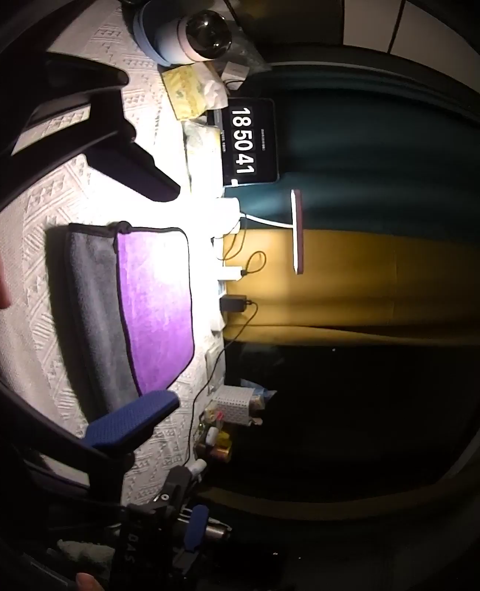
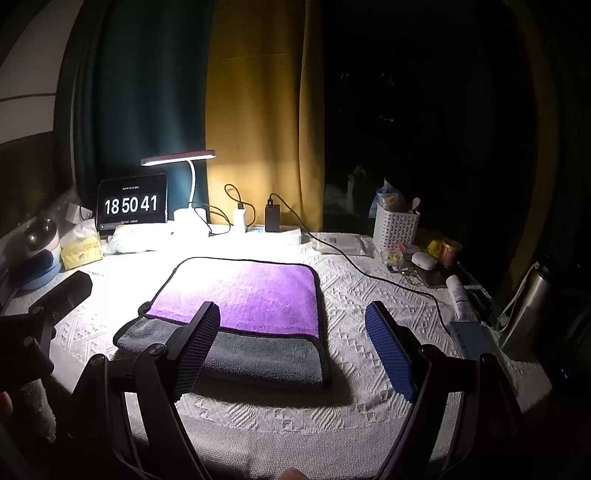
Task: Fold towel
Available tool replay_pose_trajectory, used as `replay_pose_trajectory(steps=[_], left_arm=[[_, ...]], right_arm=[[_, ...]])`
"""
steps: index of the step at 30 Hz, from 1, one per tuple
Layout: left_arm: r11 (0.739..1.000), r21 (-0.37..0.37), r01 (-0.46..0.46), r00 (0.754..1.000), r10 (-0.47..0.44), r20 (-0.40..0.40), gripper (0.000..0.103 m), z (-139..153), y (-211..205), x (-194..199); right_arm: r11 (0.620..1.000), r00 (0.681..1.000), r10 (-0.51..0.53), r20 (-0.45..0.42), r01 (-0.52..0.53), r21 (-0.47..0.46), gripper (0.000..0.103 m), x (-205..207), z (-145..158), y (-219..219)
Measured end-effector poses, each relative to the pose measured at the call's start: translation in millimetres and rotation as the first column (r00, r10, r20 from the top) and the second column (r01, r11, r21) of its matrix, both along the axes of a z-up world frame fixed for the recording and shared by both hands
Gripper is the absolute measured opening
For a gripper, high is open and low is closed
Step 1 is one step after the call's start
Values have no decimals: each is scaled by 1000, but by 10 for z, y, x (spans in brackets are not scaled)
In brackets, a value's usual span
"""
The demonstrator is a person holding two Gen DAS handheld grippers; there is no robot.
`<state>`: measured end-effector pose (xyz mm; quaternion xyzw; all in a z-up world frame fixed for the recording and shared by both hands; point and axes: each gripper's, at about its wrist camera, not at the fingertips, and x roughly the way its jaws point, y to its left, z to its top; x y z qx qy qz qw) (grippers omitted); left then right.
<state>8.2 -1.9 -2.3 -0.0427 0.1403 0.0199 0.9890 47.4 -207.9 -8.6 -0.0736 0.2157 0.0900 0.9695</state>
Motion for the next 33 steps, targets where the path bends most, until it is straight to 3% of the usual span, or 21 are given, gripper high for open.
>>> replay_pose_trajectory(steps=[33], left_arm=[[1000,-11,-10,1000,10,3,102,-77,25,-44]], right_arm=[[1000,1000,-8,-12,8,-8,84,-28,-155,33]])
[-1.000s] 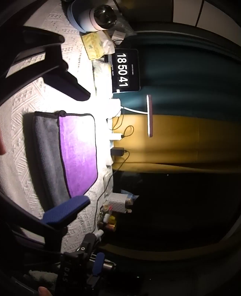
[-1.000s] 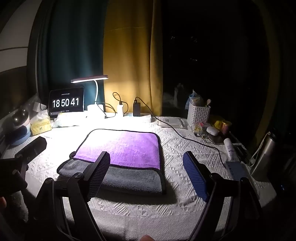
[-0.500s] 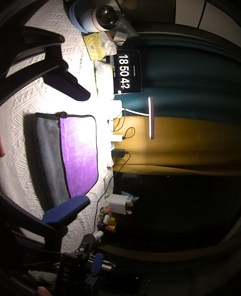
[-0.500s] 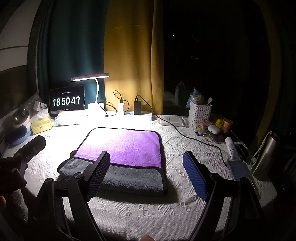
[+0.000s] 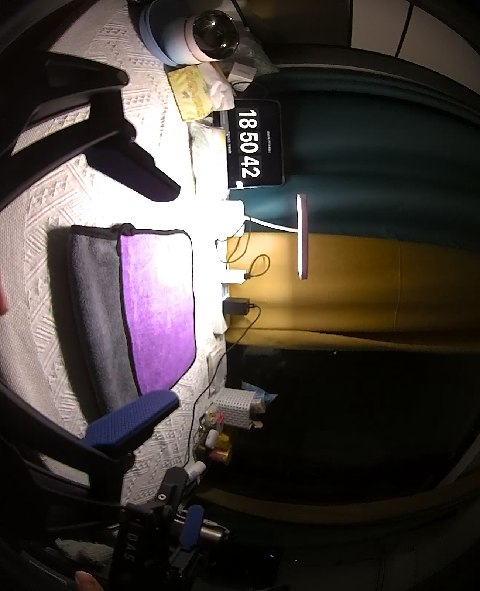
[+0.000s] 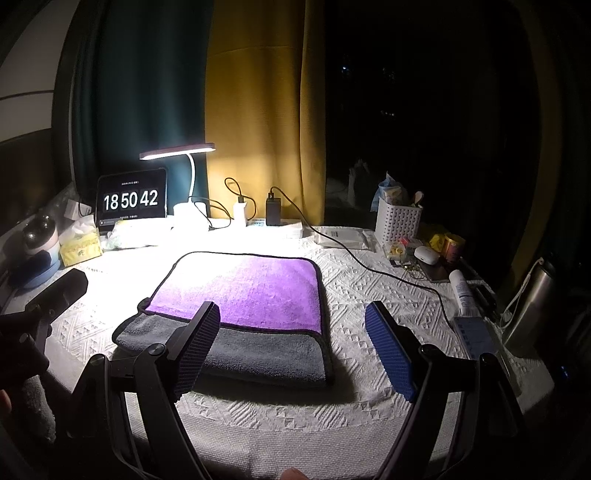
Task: Fold towel
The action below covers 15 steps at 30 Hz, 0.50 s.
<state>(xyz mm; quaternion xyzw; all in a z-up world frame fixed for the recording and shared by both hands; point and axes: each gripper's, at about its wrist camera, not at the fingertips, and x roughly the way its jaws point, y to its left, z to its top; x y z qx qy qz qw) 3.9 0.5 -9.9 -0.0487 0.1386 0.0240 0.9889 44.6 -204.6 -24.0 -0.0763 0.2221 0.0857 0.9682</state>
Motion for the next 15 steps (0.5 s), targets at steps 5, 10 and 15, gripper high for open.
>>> replay_pose_trajectory(steps=[5,10,15], left_arm=[[1000,-1,0,1000,0,-1,102,2,19,4],[1000,-2,0,1000,0,1,102,-1,43,-7],[1000,-4,-4,1000,4,1,102,0,55,-11]], right_arm=[[1000,1000,0,-3,0,-1,84,12,3,-2],[1000,1000,0,-4,0,0,83,13,1,-5],[1000,1000,1,-5,-1,0,83,9,-4,3]])
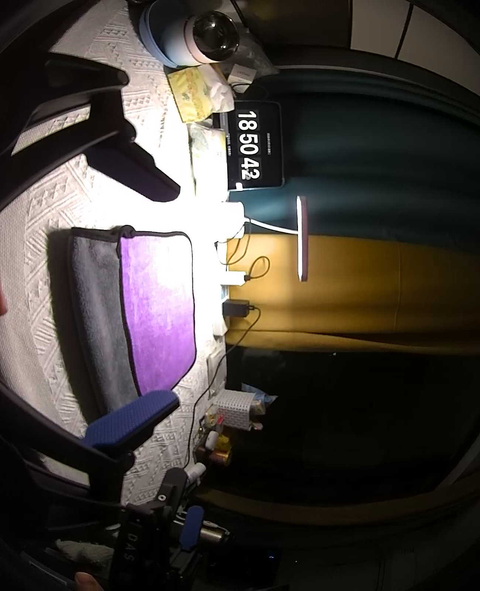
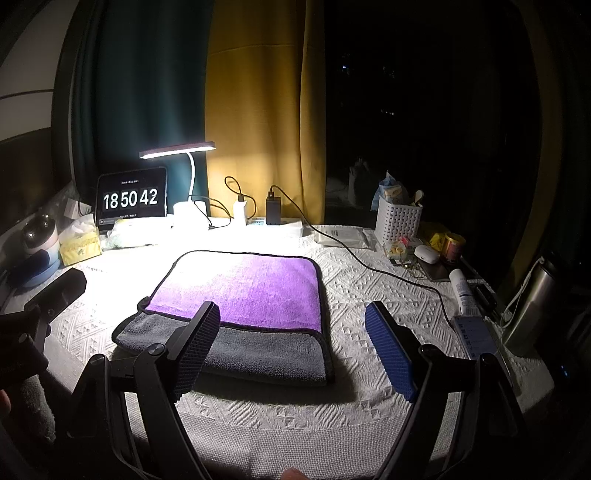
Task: Fold towel
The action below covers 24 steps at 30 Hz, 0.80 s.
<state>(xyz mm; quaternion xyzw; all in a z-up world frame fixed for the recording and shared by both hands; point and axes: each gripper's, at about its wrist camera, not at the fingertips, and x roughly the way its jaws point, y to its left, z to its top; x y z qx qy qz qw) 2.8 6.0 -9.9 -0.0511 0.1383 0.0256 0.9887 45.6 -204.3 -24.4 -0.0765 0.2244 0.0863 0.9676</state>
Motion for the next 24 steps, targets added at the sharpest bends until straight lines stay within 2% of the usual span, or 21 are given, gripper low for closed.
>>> replay_pose_trajectory(steps=[24], left_arm=[[1000,5,-2,1000,2,-5,102,5,-25,21]], right_arm=[[1000,1000,-1,-8,1,0,83,13,-34,4]])
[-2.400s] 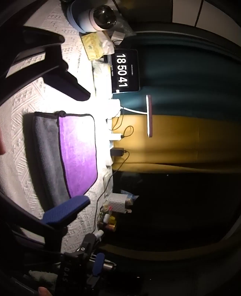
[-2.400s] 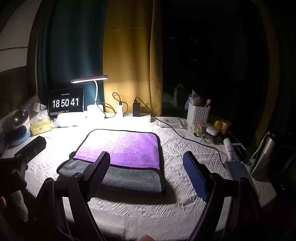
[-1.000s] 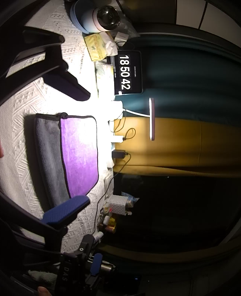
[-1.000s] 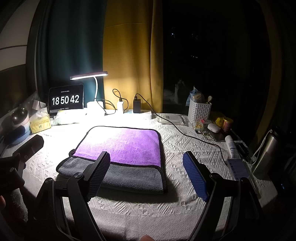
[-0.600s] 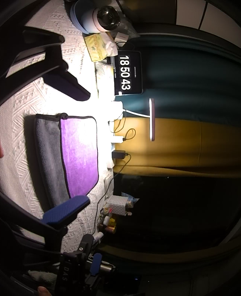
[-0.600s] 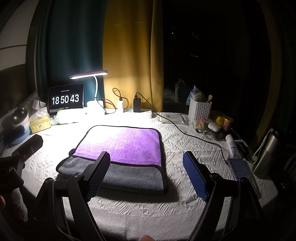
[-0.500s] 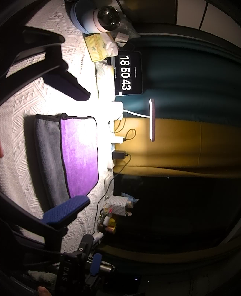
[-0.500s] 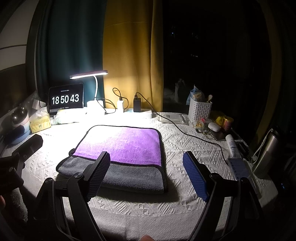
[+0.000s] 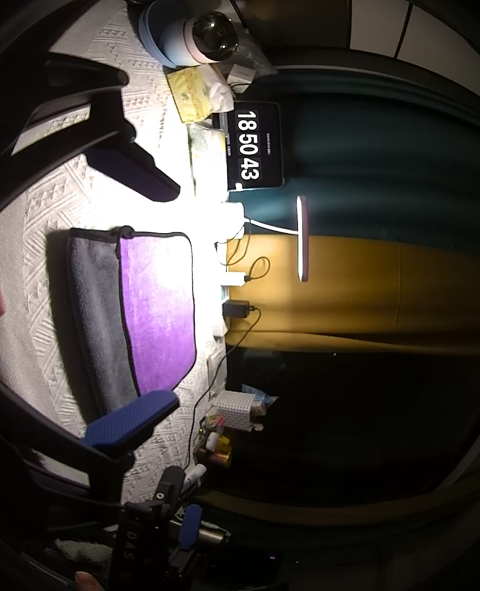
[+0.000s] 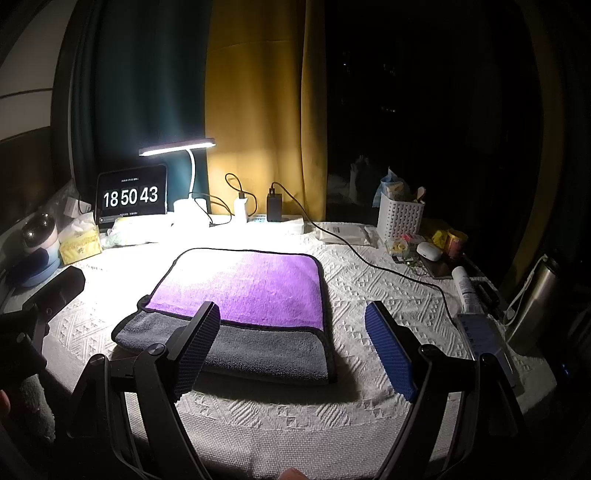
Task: Fold towel
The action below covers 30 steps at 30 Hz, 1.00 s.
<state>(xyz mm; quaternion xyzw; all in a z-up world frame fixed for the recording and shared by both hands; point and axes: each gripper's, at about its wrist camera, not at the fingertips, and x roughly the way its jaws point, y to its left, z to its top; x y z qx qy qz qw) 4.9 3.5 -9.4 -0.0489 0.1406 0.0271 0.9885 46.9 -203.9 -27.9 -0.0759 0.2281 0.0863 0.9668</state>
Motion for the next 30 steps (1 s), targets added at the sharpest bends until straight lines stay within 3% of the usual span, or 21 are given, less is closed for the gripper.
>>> replay_pose_trajectory(steps=[17,30], left_arm=[[1000,0,23,997,-23,-76,102,-145,-9,312],[1000,-17,19,965,-23,-260,102,-554,80,880]], right_arm=[[1000,998,-2,-58,2,-1,84,201,-189,-34],[1000,986,-30,-163,30,-5,83,695,-465,-244]])
